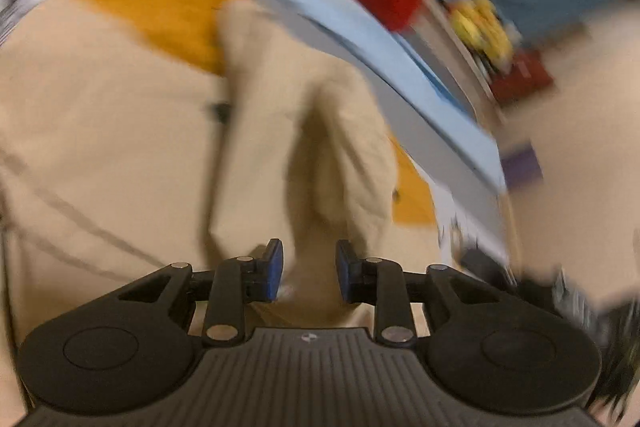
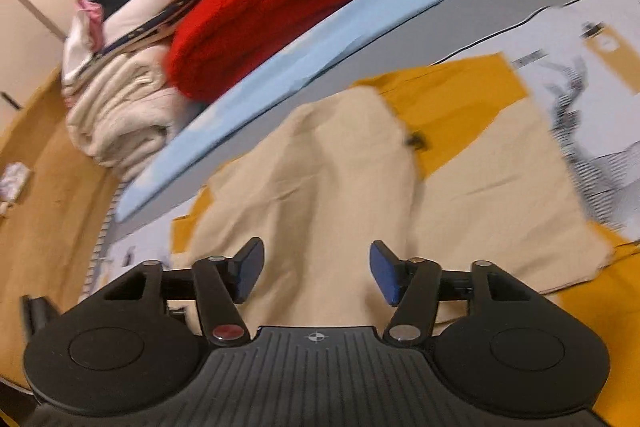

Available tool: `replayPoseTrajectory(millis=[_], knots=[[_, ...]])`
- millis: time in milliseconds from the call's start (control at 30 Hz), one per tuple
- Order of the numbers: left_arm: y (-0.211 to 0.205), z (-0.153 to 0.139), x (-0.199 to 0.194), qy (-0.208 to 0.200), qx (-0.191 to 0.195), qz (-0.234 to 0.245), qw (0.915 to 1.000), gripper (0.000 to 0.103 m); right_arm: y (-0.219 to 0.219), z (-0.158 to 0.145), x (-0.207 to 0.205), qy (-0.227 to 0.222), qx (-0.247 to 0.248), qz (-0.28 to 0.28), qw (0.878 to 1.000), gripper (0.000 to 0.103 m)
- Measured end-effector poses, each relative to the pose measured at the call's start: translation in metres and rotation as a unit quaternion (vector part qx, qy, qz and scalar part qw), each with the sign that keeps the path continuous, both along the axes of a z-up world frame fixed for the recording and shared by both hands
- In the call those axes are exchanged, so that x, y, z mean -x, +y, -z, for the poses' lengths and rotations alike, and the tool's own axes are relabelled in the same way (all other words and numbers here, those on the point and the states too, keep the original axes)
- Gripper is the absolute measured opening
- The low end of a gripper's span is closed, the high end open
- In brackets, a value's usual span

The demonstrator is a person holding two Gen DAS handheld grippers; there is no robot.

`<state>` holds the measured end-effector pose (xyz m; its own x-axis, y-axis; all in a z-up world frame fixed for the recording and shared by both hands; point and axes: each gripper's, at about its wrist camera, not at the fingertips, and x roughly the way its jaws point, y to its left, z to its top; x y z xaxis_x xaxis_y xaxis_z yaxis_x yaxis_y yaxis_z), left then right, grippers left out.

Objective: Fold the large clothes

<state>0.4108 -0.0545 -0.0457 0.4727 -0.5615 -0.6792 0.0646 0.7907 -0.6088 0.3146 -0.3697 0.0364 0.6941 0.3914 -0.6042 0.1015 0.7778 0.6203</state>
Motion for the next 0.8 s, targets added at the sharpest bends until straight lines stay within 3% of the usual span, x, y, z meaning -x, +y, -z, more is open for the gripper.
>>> replayPoseTrajectory(millis=[100, 167, 333, 367, 433, 467, 533, 567, 633, 700, 767, 800], knots=[[-0.029, -0.008, 0.007, -0.041, -0.099, 0.045, 0.9932, 0.056, 0.009, 0.009, -0.010, 0.015, -0.017, -0.003, 1.000, 0.069], [-0.036, -0.005, 0.008, -0.047, -0.142, 0.055, 0.9872, 0.061, 0.013, 0.019, -0.014, 0.036, -0.027, -0.003, 0.999, 0.069], [-0.016, -0.005, 0.001, -0.034, -0.128, 0.009, 0.9912, 0.062, 0.028, 0.038, -0.024, 0.066, -0.029, -0.007, 0.997, 0.068], [-0.007, -0.004, 0.002, -0.031, -0.128, -0.006, 0.9913, 0.062, 0.030, 0.039, -0.025, 0.066, -0.025, -0.008, 0.997, 0.064], [0.004, 0.001, 0.002, -0.011, -0.122, -0.039, 0.9917, 0.062, 0.031, 0.042, -0.024, 0.064, -0.019, -0.006, 0.998, 0.041], [0.010, 0.006, -0.001, 0.005, -0.111, -0.054, 0.9923, 0.062, 0.031, 0.043, -0.024, 0.064, -0.023, -0.006, 0.998, 0.034], [0.021, 0.019, -0.004, 0.046, -0.074, -0.076, 0.9934, 0.061, 0.029, 0.046, -0.025, 0.060, -0.033, -0.003, 0.998, 0.013], [0.025, 0.026, -0.004, 0.062, -0.052, -0.082, 0.9933, 0.060, 0.029, 0.047, -0.026, 0.057, -0.035, -0.001, 0.998, 0.009], [0.032, 0.035, -0.006, 0.088, -0.015, -0.091, 0.9919, 0.045, 0.031, 0.047, -0.027, 0.049, -0.038, -0.003, 0.998, 0.001], [0.037, 0.034, -0.008, 0.088, 0.013, -0.090, 0.9920, 0.002, 0.031, 0.046, -0.027, 0.040, -0.043, -0.001, 0.998, 0.000], [0.042, 0.018, -0.009, 0.043, 0.021, -0.093, 0.9945, 0.000, 0.029, 0.043, -0.027, 0.027, -0.051, 0.004, 0.998, 0.000], [0.049, 0.001, -0.005, -0.004, 0.023, -0.107, 0.9940, 0.000, 0.028, 0.041, -0.027, 0.021, -0.053, 0.011, 0.998, 0.000]])
